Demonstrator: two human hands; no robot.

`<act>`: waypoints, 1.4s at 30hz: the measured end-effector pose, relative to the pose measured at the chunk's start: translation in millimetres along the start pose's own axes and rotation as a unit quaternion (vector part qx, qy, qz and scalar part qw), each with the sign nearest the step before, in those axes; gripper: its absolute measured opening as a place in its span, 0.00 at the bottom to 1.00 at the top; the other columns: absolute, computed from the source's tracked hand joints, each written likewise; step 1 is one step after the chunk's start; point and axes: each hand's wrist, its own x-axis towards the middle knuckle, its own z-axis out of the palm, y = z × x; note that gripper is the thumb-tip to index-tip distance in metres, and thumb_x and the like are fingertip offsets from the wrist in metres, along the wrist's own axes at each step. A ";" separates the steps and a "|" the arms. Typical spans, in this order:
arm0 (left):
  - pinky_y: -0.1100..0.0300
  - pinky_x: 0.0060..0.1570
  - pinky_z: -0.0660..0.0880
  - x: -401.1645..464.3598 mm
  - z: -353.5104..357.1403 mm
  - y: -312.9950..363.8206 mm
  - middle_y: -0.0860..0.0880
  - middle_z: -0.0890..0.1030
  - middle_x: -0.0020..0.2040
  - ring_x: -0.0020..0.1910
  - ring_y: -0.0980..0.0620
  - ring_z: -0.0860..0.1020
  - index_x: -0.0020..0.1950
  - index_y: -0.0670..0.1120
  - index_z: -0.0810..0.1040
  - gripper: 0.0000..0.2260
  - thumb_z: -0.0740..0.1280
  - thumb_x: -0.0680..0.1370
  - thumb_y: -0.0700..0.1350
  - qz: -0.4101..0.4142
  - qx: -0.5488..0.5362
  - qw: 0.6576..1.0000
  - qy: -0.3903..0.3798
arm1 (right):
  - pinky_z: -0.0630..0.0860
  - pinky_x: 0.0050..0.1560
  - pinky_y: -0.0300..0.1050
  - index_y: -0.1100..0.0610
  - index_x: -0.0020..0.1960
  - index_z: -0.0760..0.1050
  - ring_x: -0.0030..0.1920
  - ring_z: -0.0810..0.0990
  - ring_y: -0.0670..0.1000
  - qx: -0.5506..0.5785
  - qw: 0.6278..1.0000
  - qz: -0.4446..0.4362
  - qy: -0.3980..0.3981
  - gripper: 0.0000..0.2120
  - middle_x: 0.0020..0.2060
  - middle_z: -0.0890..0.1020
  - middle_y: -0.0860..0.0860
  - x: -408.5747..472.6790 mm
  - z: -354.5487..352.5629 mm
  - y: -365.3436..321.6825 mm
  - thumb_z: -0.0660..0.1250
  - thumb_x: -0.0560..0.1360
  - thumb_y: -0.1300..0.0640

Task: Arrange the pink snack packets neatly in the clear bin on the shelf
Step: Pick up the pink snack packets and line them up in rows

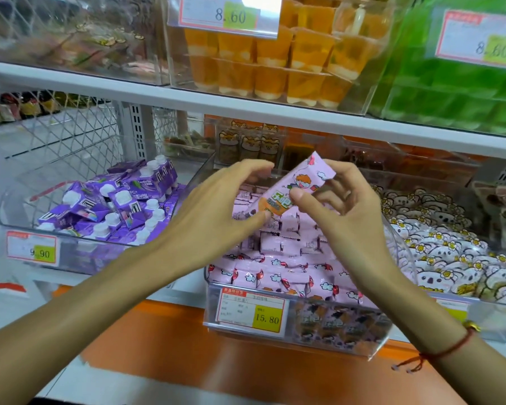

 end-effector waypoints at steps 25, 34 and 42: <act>0.58 0.52 0.70 10.1 1.1 -30.5 0.60 0.76 0.57 0.57 0.56 0.70 0.58 0.59 0.78 0.12 0.66 0.75 0.58 0.113 0.280 0.935 -0.184 | 0.69 0.47 0.33 0.45 0.61 0.75 0.48 0.73 0.37 -0.396 0.871 0.044 -0.287 0.16 0.55 0.78 0.40 -9.5 -29.6 32.6 0.61 0.76 0.42; 0.60 0.46 0.71 20.6 10.5 -21.3 0.57 0.80 0.59 0.56 0.52 0.77 0.61 0.58 0.78 0.12 0.62 0.79 0.50 0.077 0.322 0.906 -0.263 | 0.70 0.53 0.36 0.47 0.61 0.76 0.52 0.74 0.40 -0.395 0.875 0.023 -0.280 0.14 0.57 0.78 0.42 -9.1 -31.1 31.1 0.59 0.78 0.46; 0.57 0.45 0.71 15.8 23.2 -18.5 0.56 0.77 0.61 0.59 0.52 0.74 0.62 0.57 0.74 0.11 0.59 0.81 0.50 0.059 0.258 0.948 -0.179 | 0.69 0.61 0.45 0.41 0.67 0.69 0.60 0.69 0.42 -0.397 0.866 0.008 -0.305 0.21 0.61 0.72 0.41 -19.2 -31.5 22.8 0.49 0.78 0.39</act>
